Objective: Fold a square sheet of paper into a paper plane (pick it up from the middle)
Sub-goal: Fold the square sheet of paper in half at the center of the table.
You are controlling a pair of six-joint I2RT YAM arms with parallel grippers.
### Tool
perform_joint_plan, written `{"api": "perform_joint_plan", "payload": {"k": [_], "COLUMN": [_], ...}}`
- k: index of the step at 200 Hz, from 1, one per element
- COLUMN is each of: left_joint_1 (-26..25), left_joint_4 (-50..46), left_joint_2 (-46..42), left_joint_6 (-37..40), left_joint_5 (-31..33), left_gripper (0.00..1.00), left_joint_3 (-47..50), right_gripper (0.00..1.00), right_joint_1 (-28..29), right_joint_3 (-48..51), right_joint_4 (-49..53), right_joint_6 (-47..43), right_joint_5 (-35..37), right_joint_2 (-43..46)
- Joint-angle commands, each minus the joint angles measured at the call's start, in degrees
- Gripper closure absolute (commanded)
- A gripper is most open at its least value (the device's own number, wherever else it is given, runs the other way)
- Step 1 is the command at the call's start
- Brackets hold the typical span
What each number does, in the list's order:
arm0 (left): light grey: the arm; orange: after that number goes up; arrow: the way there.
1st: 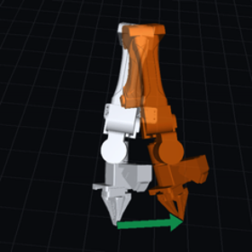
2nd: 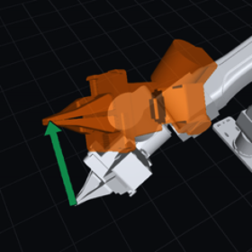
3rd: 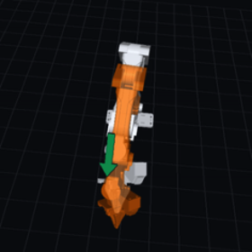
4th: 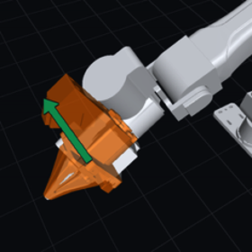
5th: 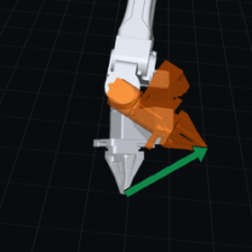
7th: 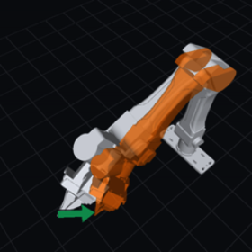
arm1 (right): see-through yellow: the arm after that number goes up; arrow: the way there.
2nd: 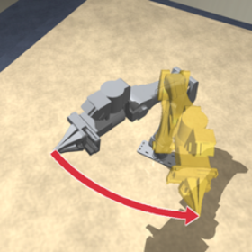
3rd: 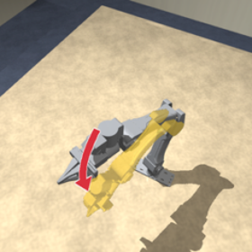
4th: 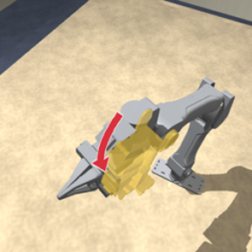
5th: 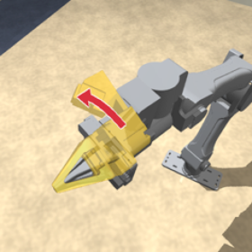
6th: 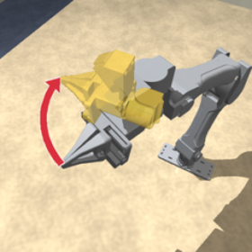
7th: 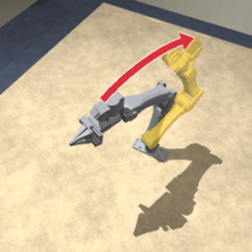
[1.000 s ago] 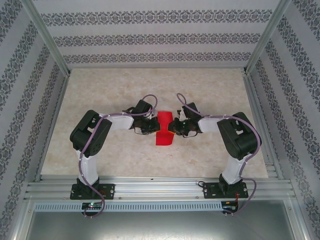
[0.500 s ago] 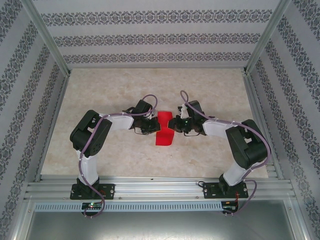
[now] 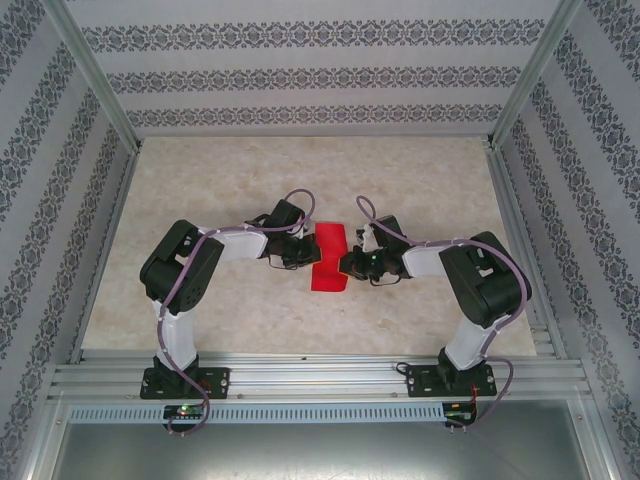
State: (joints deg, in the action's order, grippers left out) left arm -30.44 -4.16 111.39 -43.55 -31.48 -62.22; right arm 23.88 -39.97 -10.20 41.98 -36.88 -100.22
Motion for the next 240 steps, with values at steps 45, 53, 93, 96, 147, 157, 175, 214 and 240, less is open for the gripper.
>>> {"api": "perform_joint_plan", "payload": {"k": [45,53,93,96,147,157,175,214,240], "left_joint_1": [-1.0,-1.0,-1.0,-1.1,-1.1,-1.0,-1.0,-1.0,-1.1], "left_joint_4": [-3.5,-3.4,-3.5,-3.6,-3.7,-3.9,-4.1,-4.2,-4.4], "left_joint_2": [1.8,1.9,1.8,1.8,1.7,1.8,1.7,1.9,1.9], "left_joint_6": [1.5,1.5,1.5,1.6,1.7,1.7,1.8,2.1,2.2], "left_joint_5": [1.1,1.2,1.0,1.0,1.1,1.2,1.1,1.0,0.9], "left_gripper": [1.0,1.0,1.0,1.0,1.0,1.0,1.0,1.0,1.0], "left_joint_3": [1.4,1.4,1.4,1.4,1.5,1.3,1.2,1.2,1.0], "right_gripper": [0.89,0.89,0.89,0.89,0.89,0.89,0.89,0.89,0.89], "right_joint_1": [1.6,1.9,2.4,2.4,2.7,2.8,3.0,3.9,4.2], "right_joint_3": [0.5,1.1,3.9,4.0,5.6,5.2,3.7,4.1,5.6], "right_joint_4": [0.5,-0.4,-2.5,-2.5,-0.4,0.8,3.8,2.9,1.1], "right_joint_6": [0.9,1.2,1.6,1.5,0.7,0.5,-0.4,-0.4,-0.2], "right_joint_5": [-1.5,-1.9,-1.4,-1.4,0.4,0.5,0.5,-0.5,-1.5], "right_joint_2": [6.9,7.0,4.0,3.7,3.1,4.8,8.0,10.1,7.8]}}
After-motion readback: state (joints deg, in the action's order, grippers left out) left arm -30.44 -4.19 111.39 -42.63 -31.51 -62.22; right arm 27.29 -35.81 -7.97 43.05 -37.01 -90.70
